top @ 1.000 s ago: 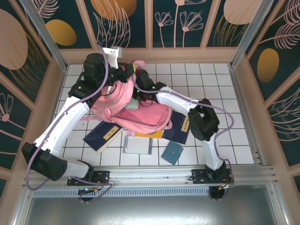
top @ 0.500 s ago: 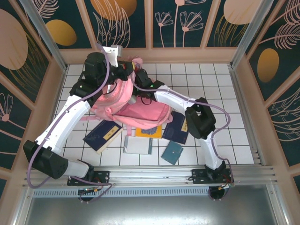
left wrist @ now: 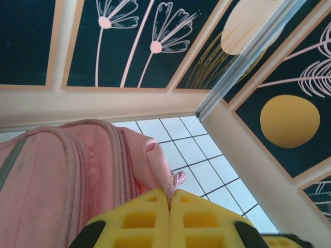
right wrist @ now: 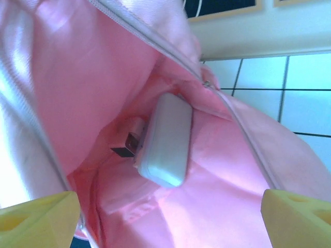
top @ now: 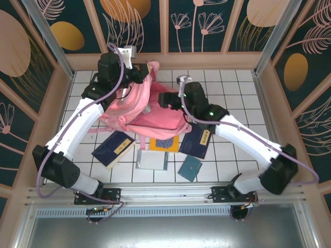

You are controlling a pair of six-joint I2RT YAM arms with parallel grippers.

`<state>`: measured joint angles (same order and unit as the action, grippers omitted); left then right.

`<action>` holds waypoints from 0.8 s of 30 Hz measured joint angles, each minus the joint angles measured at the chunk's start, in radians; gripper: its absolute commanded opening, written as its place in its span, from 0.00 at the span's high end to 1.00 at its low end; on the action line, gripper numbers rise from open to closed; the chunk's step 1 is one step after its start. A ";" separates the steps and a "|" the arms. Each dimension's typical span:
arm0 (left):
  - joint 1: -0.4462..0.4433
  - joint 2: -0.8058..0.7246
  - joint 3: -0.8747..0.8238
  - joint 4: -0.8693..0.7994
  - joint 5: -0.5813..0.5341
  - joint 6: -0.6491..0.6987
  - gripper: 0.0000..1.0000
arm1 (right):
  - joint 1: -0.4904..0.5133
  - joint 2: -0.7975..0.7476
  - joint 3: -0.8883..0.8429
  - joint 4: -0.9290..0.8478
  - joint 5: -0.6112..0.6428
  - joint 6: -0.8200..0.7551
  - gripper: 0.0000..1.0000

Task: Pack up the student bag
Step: Pick up the card holder from the bottom-center of the table.

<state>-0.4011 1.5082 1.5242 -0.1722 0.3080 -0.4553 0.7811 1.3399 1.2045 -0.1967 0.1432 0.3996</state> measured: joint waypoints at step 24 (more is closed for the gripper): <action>0.010 -0.009 -0.275 0.243 0.027 -0.175 1.00 | 0.275 0.106 -0.190 -0.672 -0.180 0.760 0.19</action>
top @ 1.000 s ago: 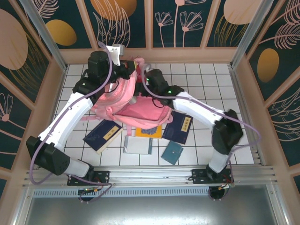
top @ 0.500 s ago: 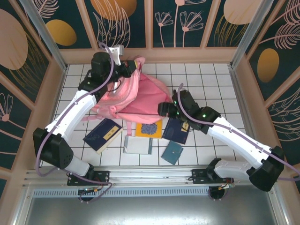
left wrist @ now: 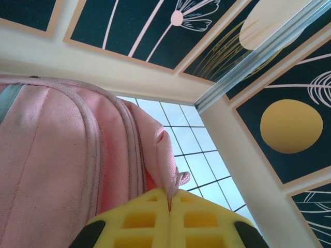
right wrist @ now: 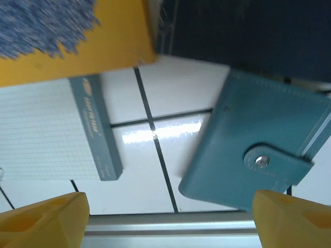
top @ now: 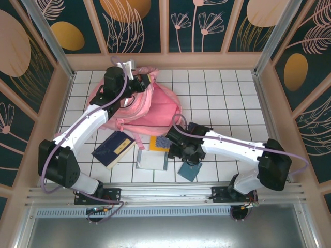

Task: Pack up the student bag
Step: Pick up the card holder from the bottom-center of the table.

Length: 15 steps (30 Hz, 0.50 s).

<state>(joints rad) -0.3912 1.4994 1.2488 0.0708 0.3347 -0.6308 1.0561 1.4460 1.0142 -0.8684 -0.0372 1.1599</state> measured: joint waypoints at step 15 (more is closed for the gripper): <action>0.004 -0.043 -0.017 0.008 -0.002 -0.010 1.00 | 0.032 0.219 -0.038 -0.035 -0.015 0.156 0.22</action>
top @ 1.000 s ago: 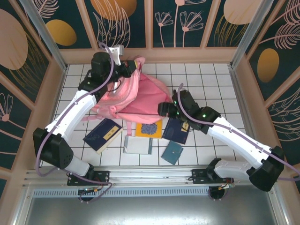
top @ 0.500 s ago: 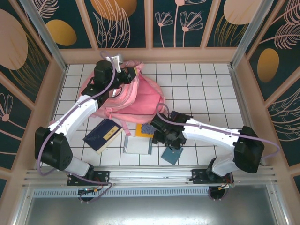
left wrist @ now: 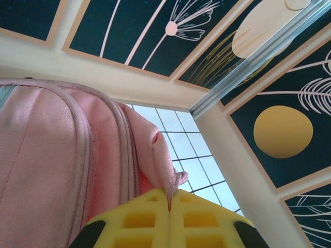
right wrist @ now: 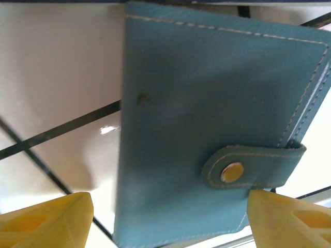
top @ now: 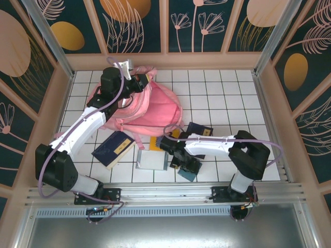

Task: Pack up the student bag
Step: Pick up the card holder from the bottom-center of the table.

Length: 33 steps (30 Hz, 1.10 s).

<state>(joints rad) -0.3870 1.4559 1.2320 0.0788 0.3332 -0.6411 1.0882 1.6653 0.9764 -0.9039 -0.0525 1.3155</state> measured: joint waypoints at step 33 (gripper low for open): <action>0.001 0.017 0.000 0.011 0.053 0.001 1.00 | 0.003 -0.064 -0.029 0.010 0.159 -0.112 0.88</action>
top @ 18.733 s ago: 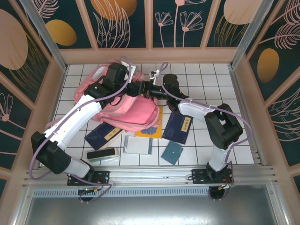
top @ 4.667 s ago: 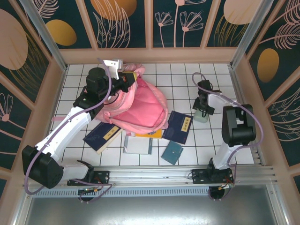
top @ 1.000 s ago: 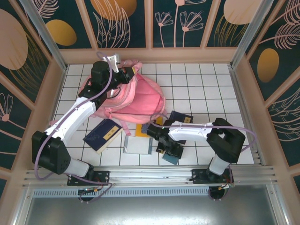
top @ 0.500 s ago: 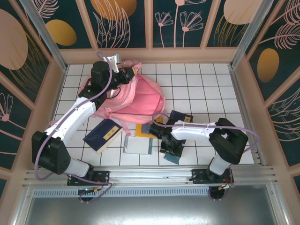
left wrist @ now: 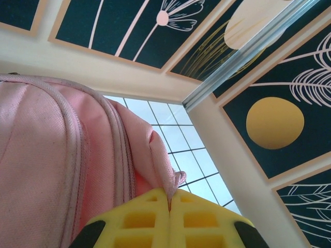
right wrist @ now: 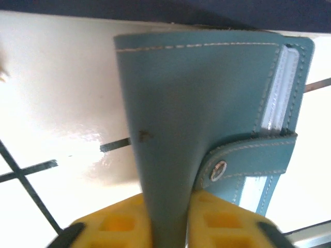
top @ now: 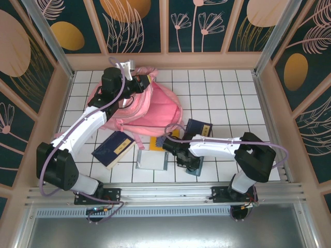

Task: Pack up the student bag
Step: Pick up the card holder from the bottom-center of the table, then place the card holder in the student bag.

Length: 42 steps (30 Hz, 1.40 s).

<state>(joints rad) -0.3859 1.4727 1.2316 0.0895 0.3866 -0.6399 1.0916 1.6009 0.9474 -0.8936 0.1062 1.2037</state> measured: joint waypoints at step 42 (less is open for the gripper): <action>0.011 -0.034 0.340 -0.417 0.115 0.154 1.00 | -0.272 0.136 0.233 1.153 -0.546 -0.519 1.00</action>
<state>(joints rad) -0.3752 1.4384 1.5711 -0.3279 0.5014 -0.4858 0.8196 1.7370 1.1801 0.2592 -0.4400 0.6846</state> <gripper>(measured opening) 0.062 0.092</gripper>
